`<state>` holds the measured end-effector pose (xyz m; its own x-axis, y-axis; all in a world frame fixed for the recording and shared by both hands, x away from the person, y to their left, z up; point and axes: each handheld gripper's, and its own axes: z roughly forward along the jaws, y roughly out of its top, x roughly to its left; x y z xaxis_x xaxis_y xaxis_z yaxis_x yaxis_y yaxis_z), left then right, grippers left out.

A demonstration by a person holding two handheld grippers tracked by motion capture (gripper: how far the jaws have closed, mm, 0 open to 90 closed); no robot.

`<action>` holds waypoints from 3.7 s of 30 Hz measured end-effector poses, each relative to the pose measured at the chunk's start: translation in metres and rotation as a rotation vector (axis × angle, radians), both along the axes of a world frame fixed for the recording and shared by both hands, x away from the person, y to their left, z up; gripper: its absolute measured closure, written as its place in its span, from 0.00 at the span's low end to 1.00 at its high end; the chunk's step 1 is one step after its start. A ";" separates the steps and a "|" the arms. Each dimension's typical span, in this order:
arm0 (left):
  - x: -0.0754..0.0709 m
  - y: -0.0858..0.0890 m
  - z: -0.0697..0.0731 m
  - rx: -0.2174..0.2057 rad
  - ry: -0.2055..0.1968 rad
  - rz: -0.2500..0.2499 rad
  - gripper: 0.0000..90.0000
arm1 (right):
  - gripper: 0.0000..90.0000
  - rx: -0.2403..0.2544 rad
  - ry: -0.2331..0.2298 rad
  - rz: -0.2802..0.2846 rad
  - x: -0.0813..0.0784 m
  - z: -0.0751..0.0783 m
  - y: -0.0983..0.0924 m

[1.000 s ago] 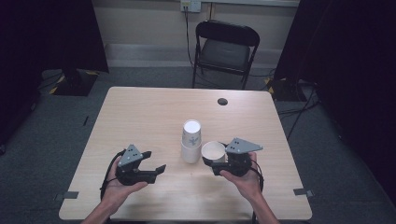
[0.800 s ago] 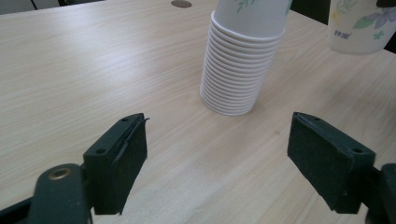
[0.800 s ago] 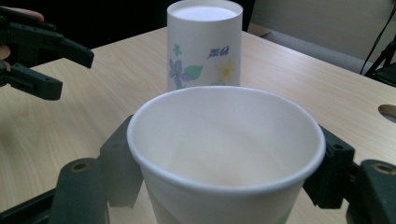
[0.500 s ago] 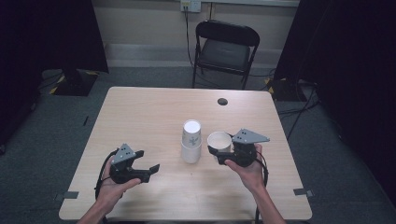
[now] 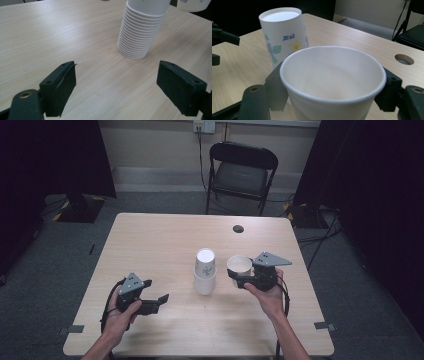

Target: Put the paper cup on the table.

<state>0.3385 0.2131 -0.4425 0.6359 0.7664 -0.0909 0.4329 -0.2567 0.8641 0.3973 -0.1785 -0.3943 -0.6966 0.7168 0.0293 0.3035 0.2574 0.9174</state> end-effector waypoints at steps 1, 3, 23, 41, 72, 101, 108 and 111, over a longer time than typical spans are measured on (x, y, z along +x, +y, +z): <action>0.000 0.000 0.000 0.003 -0.003 -0.005 0.18 | 0.30 -0.002 0.001 -0.008 0.001 0.000 -0.001; 0.000 0.000 0.000 0.004 -0.005 -0.008 0.17 | 0.30 0.003 0.001 -0.016 0.003 0.000 -0.003; -0.002 0.004 -0.003 0.013 -0.010 0.004 0.17 | 0.30 0.007 0.031 -0.087 0.053 -0.009 -0.008; -0.001 0.003 -0.004 0.014 -0.009 0.008 0.18 | 0.30 -0.052 0.109 -0.166 0.082 -0.047 -0.011; 0.001 0.003 -0.005 0.013 -0.005 0.011 0.18 | 0.27 -0.090 0.140 -0.158 0.070 -0.074 -0.014; 0.002 0.007 -0.004 -0.006 0.009 0.036 0.18 | 0.16 -0.063 0.178 -0.149 0.056 -0.062 -0.020; 0.004 0.013 -0.004 -0.007 0.009 0.056 0.18 | 0.15 -0.046 0.164 -0.161 0.041 -0.051 -0.029; 0.005 0.014 -0.004 -0.011 0.011 0.060 0.18 | 0.16 -0.044 0.155 -0.165 0.033 -0.046 -0.032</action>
